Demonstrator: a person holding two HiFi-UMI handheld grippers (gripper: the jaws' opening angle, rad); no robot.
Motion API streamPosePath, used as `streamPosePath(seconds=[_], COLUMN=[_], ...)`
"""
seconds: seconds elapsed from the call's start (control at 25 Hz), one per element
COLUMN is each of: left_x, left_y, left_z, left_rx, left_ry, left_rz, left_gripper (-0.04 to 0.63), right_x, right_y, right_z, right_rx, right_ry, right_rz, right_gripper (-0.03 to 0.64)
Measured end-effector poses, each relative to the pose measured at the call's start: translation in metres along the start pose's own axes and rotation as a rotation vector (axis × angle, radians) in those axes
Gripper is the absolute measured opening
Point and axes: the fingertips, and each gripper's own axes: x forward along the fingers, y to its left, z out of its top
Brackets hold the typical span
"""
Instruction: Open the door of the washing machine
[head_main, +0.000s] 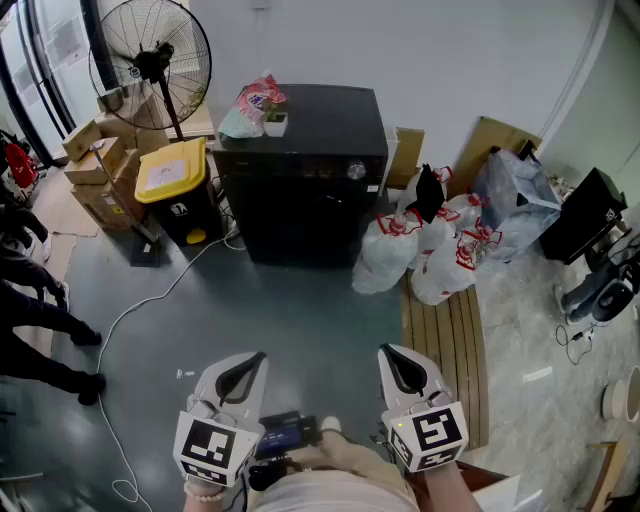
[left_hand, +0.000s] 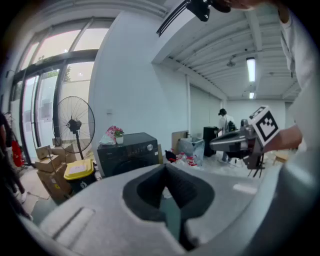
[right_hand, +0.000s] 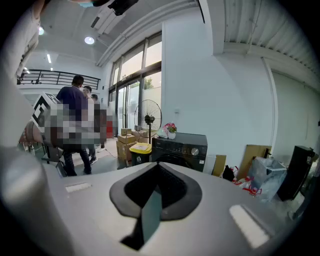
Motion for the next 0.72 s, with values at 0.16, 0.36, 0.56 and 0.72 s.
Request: streamPosePath(seconds=[0.16, 0.36, 0.56, 0.72], left_x=[0.004, 0.006, 0.010, 0.012], left_y=[0.011, 0.014, 0.014, 0.011], left_z=[-0.004, -0.006, -0.007, -0.006], left_rx=[0.000, 0.005, 0.005, 0.000], left_ry=[0.018, 0.047, 0.053, 0.048], left_rz=[0.018, 0.020, 0.023, 0.025], left_gripper=[-0.008, -0.008, -0.008, -0.008], right_x=[0.009, 0.014, 0.017, 0.014], right_y=[-0.002, -0.003, -0.004, -0.006], right_z=[0.001, 0.002, -0.001, -0.001], right_rx=[-0.006, 0.001, 0.004, 0.042], right_ry=[0.012, 0.023, 0.035, 0.018], right_rz=[0.004, 0.015, 0.022, 0.034], right_gripper=[0.003, 0.003, 0.003, 0.003])
